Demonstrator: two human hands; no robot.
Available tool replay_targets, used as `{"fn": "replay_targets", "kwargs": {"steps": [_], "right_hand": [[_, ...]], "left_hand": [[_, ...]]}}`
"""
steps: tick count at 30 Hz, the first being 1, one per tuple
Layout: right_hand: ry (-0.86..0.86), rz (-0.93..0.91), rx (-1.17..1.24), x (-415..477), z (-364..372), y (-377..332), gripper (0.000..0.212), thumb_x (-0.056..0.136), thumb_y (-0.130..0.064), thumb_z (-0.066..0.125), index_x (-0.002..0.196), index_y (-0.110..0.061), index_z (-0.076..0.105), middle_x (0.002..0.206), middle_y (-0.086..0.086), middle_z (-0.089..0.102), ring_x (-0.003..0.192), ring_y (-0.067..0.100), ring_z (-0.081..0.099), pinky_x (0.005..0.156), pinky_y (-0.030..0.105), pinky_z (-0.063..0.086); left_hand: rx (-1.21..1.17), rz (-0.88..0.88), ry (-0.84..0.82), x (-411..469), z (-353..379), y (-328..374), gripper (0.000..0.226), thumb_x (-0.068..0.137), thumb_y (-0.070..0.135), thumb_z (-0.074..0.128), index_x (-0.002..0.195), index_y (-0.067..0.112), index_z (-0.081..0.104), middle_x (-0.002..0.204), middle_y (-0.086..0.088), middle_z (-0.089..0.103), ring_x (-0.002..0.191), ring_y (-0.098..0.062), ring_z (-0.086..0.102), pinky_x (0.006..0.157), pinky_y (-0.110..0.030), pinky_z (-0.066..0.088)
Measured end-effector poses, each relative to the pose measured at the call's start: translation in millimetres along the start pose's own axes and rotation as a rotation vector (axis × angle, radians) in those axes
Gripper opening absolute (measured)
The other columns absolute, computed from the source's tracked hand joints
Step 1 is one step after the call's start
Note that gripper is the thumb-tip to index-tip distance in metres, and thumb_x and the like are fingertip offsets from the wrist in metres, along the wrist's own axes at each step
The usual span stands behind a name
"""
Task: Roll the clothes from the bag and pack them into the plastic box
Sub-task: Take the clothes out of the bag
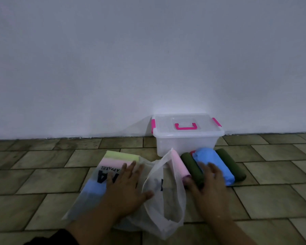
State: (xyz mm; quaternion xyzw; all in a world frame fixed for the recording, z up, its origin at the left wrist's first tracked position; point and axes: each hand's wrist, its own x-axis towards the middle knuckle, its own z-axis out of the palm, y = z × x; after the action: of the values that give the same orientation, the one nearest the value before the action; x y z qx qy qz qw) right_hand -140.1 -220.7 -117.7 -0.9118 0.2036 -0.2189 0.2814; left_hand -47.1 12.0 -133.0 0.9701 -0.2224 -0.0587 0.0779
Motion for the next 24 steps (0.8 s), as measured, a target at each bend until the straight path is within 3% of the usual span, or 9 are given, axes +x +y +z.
{"fn": "replay_targets", "kwargs": {"steps": [3,5,11,13,15,18,21,24], "right_hand": [[-0.324,-0.247,-0.085,-32,17,-10,0.079,0.077,-0.079,0.031,0.140,-0.057,-0.010,0.153,-0.021,-0.015,0.143,0.011,0.006,0.115,0.039,0.019],[-0.456,-0.253,-0.180,-43,20,2,0.080,0.078,-0.079,0.028,0.134,-0.054,-0.024,0.146,-0.015,-0.036,0.145,0.012,-0.010,0.118,0.040,0.005],[-0.605,-0.103,-0.505,-64,12,23,0.082,0.071,-0.086,0.014,0.141,-0.054,-0.015,0.160,-0.009,-0.011,0.147,0.017,-0.010,0.116,0.053,-0.002],[-0.616,-0.095,-0.507,-64,11,20,0.084,0.069,-0.088,0.011,0.140,-0.054,-0.017,0.160,-0.009,-0.012,0.147,0.018,-0.011,0.115,0.054,-0.003],[-0.612,-0.100,-0.506,-64,12,19,0.085,0.066,-0.089,0.007,0.140,-0.054,-0.017,0.160,-0.009,-0.013,0.147,0.018,-0.011,0.115,0.055,-0.003],[-0.605,-0.096,-0.516,-62,14,20,0.086,0.064,-0.089,0.006,0.140,-0.054,-0.017,0.160,-0.009,-0.014,0.147,0.018,-0.012,0.115,0.056,-0.002],[-0.643,-0.075,-0.514,-58,15,19,0.085,0.067,-0.089,0.014,0.139,-0.055,-0.017,0.160,-0.009,-0.014,0.147,0.019,-0.011,0.115,0.056,-0.003],[-0.673,-0.070,-0.516,-56,14,18,0.086,0.067,-0.090,0.015,0.139,-0.056,-0.016,0.160,-0.009,-0.013,0.147,0.019,-0.012,0.115,0.057,-0.003]], "left_hand": [[0.091,0.023,-0.051,-3,10,1,0.103,0.059,0.096,0.002,0.147,0.044,-0.013,0.157,0.006,-0.024,0.144,-0.024,-0.024,0.110,-0.063,-0.011],[0.117,0.051,-0.065,-9,16,2,0.104,0.055,0.098,-0.002,0.145,0.047,-0.013,0.157,0.006,-0.025,0.143,-0.024,-0.028,0.108,-0.063,-0.014],[-0.030,-0.004,-0.038,-34,12,2,0.096,0.062,0.095,0.003,0.145,0.050,-0.012,0.155,0.017,-0.023,0.143,-0.013,-0.021,0.111,-0.058,-0.012],[-0.093,-0.140,0.146,-30,-3,-11,0.083,0.080,0.081,0.023,0.150,0.040,0.008,0.161,0.011,0.000,0.148,-0.016,0.004,0.116,-0.053,0.007],[-0.198,-0.351,0.308,-18,-22,-34,0.064,0.090,0.057,0.043,0.143,0.022,0.035,0.149,-0.006,0.038,0.133,-0.026,0.040,0.106,-0.044,0.035],[-0.402,-0.575,0.230,-1,-38,-68,0.040,0.094,0.033,0.048,0.120,0.005,0.058,0.120,-0.019,0.061,0.106,-0.034,0.058,0.085,-0.035,0.044],[-0.375,-0.659,0.114,6,-35,-85,0.037,0.097,0.024,0.044,0.114,-0.004,0.061,0.120,-0.024,0.061,0.110,-0.036,0.058,0.087,-0.033,0.044],[-0.349,-0.639,0.171,8,-34,-89,0.032,0.094,0.021,0.050,0.103,-0.004,0.066,0.112,-0.026,0.065,0.103,-0.036,0.060,0.082,-0.032,0.045]]}}
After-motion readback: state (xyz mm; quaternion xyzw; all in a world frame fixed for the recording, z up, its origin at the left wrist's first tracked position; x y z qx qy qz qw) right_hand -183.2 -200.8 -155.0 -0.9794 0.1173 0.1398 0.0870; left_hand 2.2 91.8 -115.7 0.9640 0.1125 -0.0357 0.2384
